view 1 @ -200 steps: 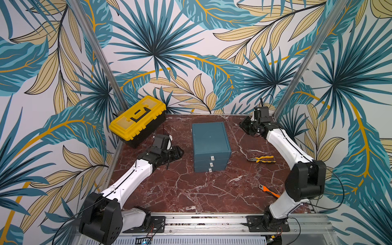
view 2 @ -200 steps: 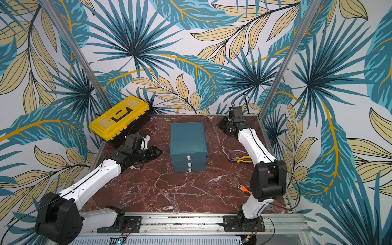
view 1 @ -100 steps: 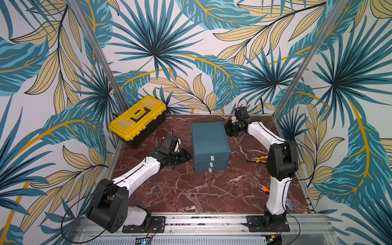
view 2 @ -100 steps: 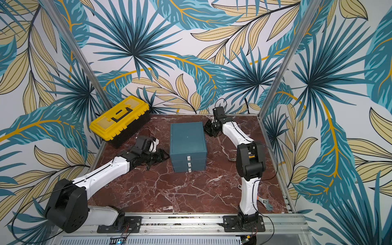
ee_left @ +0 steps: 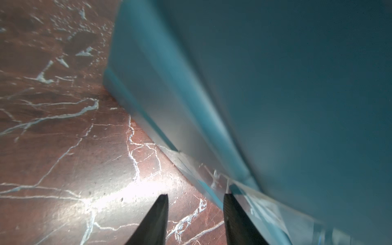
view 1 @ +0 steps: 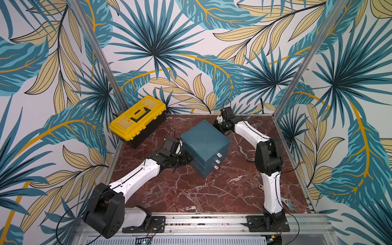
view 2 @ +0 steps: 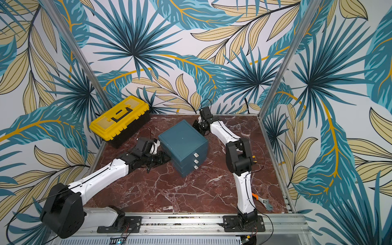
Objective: Take the seed bags out of the drawer
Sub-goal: Adjust the storage box at the center of the board, then open the drawer in the storage box.
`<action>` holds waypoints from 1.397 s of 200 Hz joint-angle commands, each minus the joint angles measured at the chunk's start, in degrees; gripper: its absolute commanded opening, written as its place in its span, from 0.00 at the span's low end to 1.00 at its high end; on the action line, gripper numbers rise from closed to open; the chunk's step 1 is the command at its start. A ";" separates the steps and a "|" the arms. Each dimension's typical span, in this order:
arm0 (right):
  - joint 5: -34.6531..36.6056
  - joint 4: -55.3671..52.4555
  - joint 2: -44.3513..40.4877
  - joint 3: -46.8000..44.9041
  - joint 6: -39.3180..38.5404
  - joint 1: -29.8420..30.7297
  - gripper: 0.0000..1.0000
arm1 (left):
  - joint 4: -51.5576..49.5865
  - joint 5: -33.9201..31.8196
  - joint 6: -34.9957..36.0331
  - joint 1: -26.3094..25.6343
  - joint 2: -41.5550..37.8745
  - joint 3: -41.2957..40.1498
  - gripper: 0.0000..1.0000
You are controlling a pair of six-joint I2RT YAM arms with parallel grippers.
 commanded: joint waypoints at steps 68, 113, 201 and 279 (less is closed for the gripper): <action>6.29 -2.03 -16.26 -12.28 1.09 -7.16 0.49 | -16.86 -8.45 -0.08 -0.61 -23.86 -1.15 0.49; 7.16 -2.49 -38.71 -31.93 0.62 -10.46 0.54 | -21.07 -13.24 4.95 -0.53 -22.38 12.51 0.56; 8.92 20.31 -72.62 -69.18 21.53 3.93 0.55 | -41.43 -12.32 16.18 -0.49 11.49 49.13 0.73; 12.73 31.49 -68.09 -71.54 24.25 9.24 0.51 | -43.47 -18.51 25.73 -0.35 15.94 51.64 0.88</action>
